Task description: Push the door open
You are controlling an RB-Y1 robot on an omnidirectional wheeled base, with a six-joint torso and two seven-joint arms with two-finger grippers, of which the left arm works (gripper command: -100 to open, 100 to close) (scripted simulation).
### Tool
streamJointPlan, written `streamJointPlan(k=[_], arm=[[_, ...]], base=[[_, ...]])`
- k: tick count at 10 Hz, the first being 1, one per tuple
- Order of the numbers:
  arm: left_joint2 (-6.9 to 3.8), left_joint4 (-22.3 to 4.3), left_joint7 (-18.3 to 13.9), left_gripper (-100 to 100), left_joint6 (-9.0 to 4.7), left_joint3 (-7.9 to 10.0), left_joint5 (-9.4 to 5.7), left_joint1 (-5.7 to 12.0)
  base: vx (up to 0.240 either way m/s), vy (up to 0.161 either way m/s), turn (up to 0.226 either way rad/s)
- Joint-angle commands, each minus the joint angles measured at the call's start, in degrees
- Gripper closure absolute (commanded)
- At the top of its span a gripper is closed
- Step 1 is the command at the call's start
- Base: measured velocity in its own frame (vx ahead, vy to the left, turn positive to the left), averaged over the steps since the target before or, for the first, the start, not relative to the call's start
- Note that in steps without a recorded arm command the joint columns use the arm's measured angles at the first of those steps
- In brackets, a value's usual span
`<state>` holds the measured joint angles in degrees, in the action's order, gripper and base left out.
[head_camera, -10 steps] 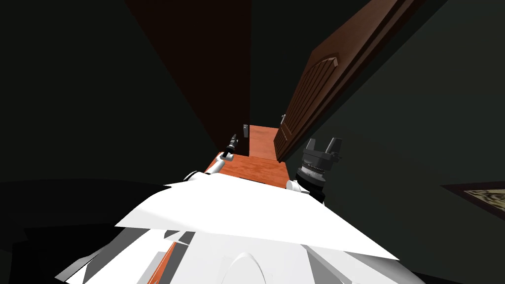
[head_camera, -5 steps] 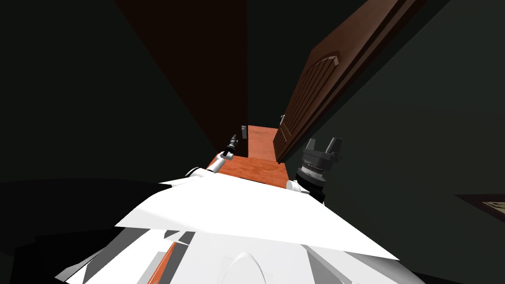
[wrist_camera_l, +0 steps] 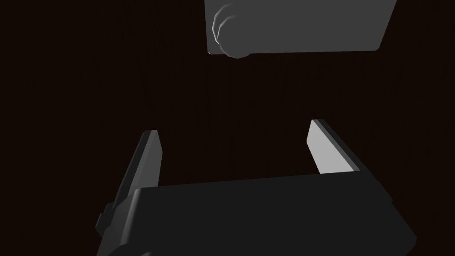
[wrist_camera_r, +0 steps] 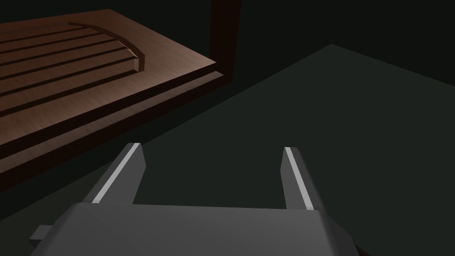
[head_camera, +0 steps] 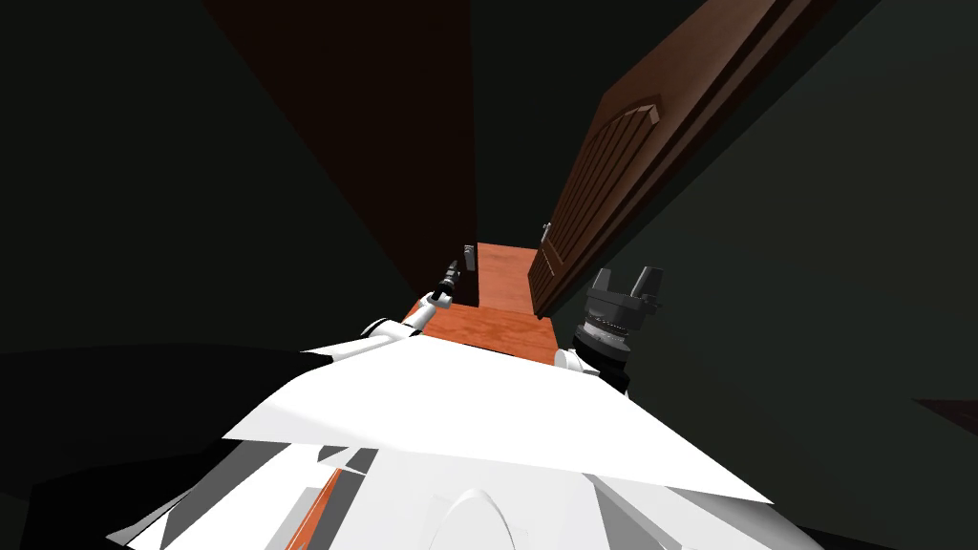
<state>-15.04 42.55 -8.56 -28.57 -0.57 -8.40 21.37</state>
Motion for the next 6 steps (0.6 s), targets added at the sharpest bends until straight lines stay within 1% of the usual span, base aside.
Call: streamJointPlan(k=[1,2,5,6], arm=[[-0.16,-1.7,0.0,-100,-0.10,0.00,-0.11,0.92],[-0.35,-3.1,0.0,-100,-0.03,-0.01,-0.22,1.73],[-0.71,-5.9,-0.1,-100,0.09,-0.02,-0.43,3.31],[-0.64,-5.1,-0.1,-100,0.05,-0.02,-0.37,2.87]], base=[[0.079,-0.021,-0.008],[0.093,-0.026,-0.015],[0.073,-0.012,-0.011],[0.035,-0.007,-0.002]])
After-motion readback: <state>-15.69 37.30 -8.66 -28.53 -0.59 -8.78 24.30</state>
